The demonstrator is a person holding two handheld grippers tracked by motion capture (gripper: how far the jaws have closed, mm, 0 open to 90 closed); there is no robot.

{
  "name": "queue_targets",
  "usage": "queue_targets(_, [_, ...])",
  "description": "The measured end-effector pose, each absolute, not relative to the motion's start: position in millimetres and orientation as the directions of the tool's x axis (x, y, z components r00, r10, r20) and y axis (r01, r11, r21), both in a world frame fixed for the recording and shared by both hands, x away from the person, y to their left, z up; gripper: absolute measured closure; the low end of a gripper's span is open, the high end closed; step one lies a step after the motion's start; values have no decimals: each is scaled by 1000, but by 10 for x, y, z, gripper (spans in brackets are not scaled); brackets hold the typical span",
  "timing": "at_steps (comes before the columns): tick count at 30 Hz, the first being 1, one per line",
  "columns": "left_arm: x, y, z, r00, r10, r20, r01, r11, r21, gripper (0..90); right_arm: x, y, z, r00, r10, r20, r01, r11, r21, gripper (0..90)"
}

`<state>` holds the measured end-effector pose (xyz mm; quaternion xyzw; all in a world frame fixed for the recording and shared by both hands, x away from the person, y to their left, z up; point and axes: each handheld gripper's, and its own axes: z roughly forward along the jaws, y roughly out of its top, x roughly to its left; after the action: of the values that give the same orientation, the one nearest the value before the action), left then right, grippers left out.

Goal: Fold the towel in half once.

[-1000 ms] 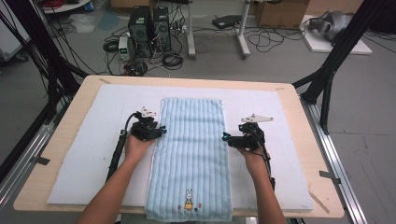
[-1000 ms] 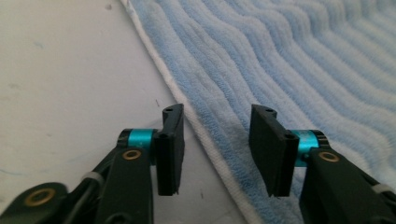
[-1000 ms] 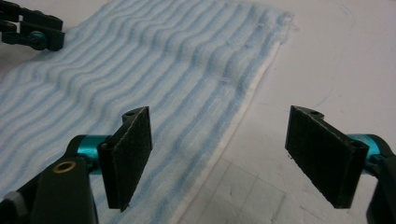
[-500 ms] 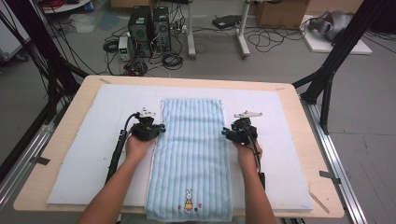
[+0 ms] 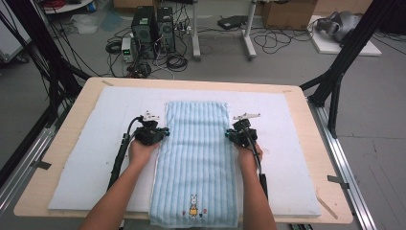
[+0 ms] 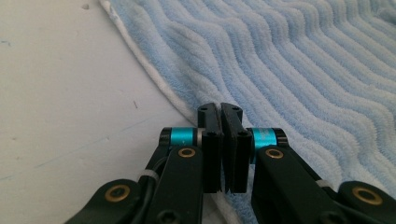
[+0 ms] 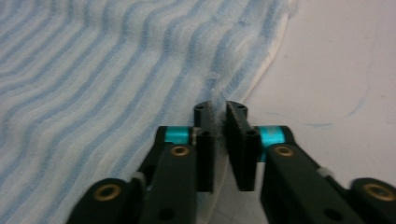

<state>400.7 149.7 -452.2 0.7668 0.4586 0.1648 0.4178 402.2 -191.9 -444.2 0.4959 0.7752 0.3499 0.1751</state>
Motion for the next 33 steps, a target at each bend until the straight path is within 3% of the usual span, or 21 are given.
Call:
queue_targets(14, [3890, 1732, -4230, 534, 801, -271, 556, -91, 826, 870, 3790, -1940, -4164, -503, 860, 81, 576, 264, 774, 860])
queue_targets(23, [3735, 1796, -4054, 586, 748, -310, 548, -84, 832, 870, 3579, -1991, -4011, -521, 850, 81, 530, 248, 811, 860])
queue_targets(33, [3385, 1823, -4055, 630, 703, -329, 546, -100, 832, 868, 3185, -2098, -4097, -540, 832, 125, 515, 209, 831, 858])
